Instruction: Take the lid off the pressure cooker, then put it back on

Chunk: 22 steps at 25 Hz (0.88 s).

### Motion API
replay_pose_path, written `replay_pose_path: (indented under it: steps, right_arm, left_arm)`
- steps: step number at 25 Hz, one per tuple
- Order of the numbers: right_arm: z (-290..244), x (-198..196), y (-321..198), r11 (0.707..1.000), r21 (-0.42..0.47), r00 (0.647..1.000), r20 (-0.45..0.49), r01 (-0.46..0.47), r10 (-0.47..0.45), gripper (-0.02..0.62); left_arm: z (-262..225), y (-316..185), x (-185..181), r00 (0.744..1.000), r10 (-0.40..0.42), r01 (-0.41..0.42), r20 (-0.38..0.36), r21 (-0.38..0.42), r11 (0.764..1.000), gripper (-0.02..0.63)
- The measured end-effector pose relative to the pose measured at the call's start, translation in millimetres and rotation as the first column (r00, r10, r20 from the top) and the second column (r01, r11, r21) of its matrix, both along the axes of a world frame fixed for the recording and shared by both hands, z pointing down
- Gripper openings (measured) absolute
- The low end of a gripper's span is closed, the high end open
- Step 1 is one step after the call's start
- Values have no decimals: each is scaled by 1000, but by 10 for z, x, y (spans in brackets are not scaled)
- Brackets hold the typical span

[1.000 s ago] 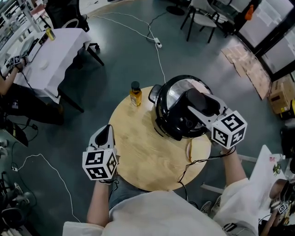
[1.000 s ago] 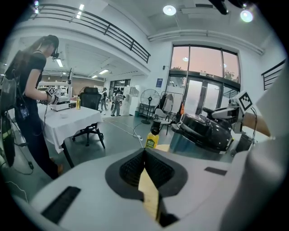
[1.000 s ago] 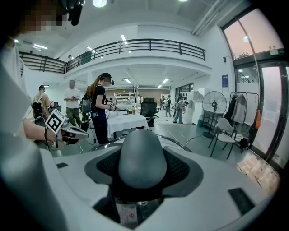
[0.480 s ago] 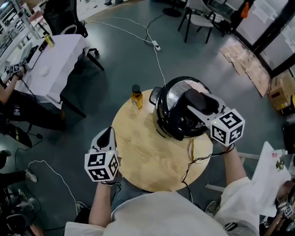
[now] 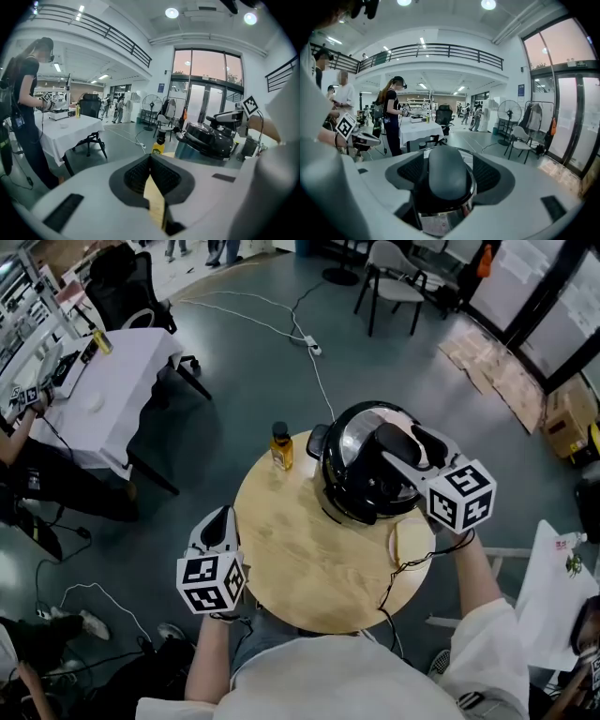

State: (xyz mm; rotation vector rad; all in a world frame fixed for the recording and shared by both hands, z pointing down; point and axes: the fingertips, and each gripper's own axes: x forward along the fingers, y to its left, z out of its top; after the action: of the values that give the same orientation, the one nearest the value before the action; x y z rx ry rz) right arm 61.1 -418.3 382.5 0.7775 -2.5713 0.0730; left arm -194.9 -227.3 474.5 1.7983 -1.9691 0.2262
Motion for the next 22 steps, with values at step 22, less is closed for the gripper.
replay_pose_path:
  steps: [22]
  right_arm:
    - [-787,1156,937,823,94,805,296,-560,514,97]
  left_arm:
    - [-468,-271,261,975,220,-215,-19,145,966,-9]
